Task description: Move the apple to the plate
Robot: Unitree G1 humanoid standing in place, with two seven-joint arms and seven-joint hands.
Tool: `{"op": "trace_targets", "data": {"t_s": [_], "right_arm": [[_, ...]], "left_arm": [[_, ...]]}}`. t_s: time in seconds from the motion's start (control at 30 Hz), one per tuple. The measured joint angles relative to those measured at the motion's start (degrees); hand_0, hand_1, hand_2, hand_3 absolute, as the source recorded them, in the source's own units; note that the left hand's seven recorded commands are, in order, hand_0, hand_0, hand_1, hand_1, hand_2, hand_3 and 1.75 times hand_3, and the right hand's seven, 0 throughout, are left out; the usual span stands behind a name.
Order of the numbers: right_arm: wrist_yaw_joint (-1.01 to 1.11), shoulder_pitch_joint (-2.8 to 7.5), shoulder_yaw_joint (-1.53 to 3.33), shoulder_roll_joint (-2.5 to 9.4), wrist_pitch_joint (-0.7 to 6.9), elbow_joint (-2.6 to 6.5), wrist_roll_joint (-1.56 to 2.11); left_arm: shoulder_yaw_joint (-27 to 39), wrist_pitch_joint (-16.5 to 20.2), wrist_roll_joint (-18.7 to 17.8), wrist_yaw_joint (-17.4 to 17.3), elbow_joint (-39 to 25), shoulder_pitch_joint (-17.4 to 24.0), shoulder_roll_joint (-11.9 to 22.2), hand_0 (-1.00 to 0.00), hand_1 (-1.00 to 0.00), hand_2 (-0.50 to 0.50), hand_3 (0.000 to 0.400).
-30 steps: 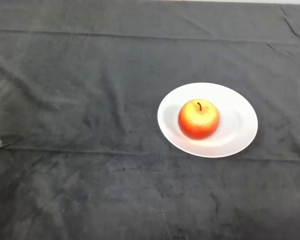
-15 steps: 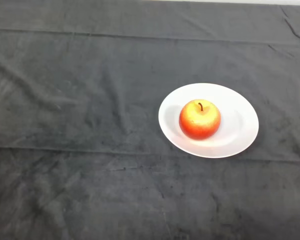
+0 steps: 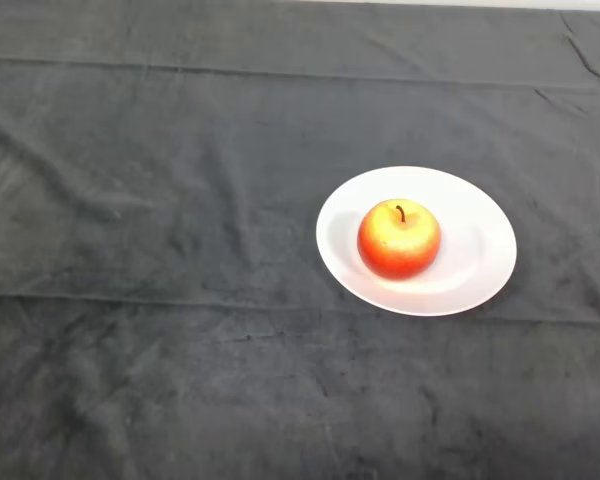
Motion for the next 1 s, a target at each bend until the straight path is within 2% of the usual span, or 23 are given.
{"op": "trace_targets", "data": {"t_s": [0.47, 1.0], "right_arm": [[-0.01, 0.0, 0.01, 0.0, 0.0, 0.0, 0.0], [-0.02, 0.0, 0.01, 0.0, 0.0, 0.0, 0.0]], "left_arm": [[4.1, 0.1, 1.7, -1.4, 0.0, 0.0, -2.4, 0.0, 0.0, 0.0, 0.0], [5.4, 0.6, 3.5, -4.2, 0.0, -0.1, -4.2, 0.0, 0.0, 0.0, 0.0]]}}
